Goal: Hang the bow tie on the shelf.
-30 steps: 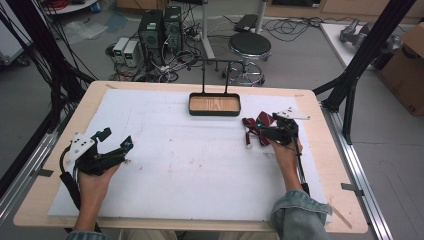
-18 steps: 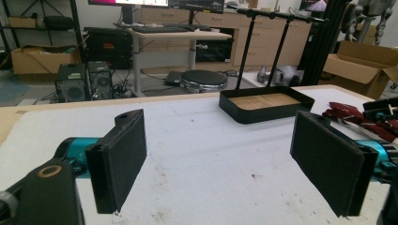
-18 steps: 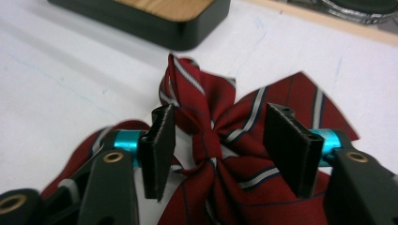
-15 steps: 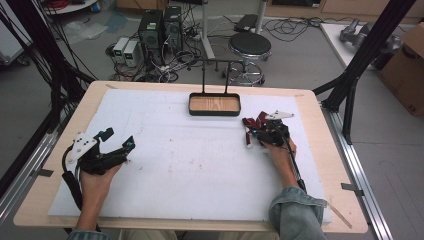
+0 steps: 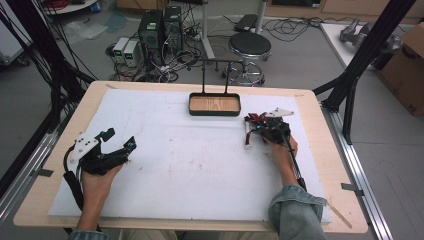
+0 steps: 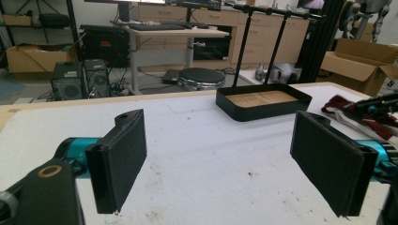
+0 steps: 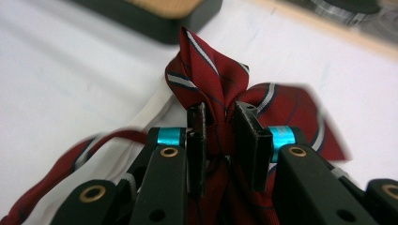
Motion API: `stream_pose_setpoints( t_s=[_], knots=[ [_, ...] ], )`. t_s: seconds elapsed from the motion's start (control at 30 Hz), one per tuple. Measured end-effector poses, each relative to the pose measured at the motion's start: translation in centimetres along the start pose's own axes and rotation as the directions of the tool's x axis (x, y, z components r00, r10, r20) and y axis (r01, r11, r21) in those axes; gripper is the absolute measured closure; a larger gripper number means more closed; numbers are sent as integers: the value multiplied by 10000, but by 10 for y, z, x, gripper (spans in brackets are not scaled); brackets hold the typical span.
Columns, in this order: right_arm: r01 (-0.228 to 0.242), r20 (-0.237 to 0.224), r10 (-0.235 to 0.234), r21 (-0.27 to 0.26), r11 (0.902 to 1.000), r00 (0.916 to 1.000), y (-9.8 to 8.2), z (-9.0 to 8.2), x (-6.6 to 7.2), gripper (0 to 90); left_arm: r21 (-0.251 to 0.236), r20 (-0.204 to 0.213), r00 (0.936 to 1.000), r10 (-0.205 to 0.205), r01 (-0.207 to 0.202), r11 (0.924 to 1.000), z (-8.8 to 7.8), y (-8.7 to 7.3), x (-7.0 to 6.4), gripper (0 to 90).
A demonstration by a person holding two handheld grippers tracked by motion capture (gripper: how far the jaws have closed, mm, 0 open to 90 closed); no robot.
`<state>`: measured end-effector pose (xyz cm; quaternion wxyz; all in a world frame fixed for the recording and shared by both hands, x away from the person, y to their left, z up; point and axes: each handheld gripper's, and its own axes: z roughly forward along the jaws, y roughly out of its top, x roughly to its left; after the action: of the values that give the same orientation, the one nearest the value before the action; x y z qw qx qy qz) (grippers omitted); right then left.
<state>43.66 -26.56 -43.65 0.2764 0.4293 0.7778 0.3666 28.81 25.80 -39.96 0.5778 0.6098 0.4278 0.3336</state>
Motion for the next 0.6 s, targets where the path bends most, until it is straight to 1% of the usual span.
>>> stream_pose_setpoints(
  t_s=[0.03,0.1,0.13,0.2,0.27,0.37,0.47,0.5,0.53,0.57,0.6],
  knots=[
    [3,1,-3,-266,9996,10000,2,-3,-2,749,-11,5,10000,-6,6,10000,0,0,0,191],
    [-49,52,52,-631,9980,10000,5,-8,-4,749,46,8,10000,17,-17,10000,1,-1,0,191],
    [-167,49,172,-797,9967,9998,6,-10,-5,749,46,8,10000,17,-17,10000,1,-1,0,191],
    [-265,103,277,-1019,9944,9996,8,-14,-6,749,83,22,10000,15,-15,10000,2,-1,0,192],
    [-248,111,264,-1269,9916,9996,13,-18,-8,750,72,27,10000,21,-21,10000,3,-1,0,191],
    [-43,78,56,-1585,9873,10000,27,-23,-7,750,59,40,10000,17,-17,10000,2,-1,0,191],
    [173,66,-163,-1937,9809,9998,44,-28,-4,750,30,5,10000,11,-11,10000,1,-1,1,192],
    [173,66,-163,-1937,9809,9998,44,-28,-4,750,30,5,10000,11,-11,10000,1,-1,1,192],
    [376,86,-366,-2210,9746,9993,55,-31,-2,750,-7,-9,10000,3,-3,10000,1,-1,1,192],
    [451,92,-442,-2281,9726,9990,61,-32,-1,750,-61,-24,10000,-34,34,10000,0,0,2,192],
    [540,137,-523,-2425,9686,9985,66,-34,0,750,-36,-21,10000,-20,20,10000,0,0,2,192]
  ],
)
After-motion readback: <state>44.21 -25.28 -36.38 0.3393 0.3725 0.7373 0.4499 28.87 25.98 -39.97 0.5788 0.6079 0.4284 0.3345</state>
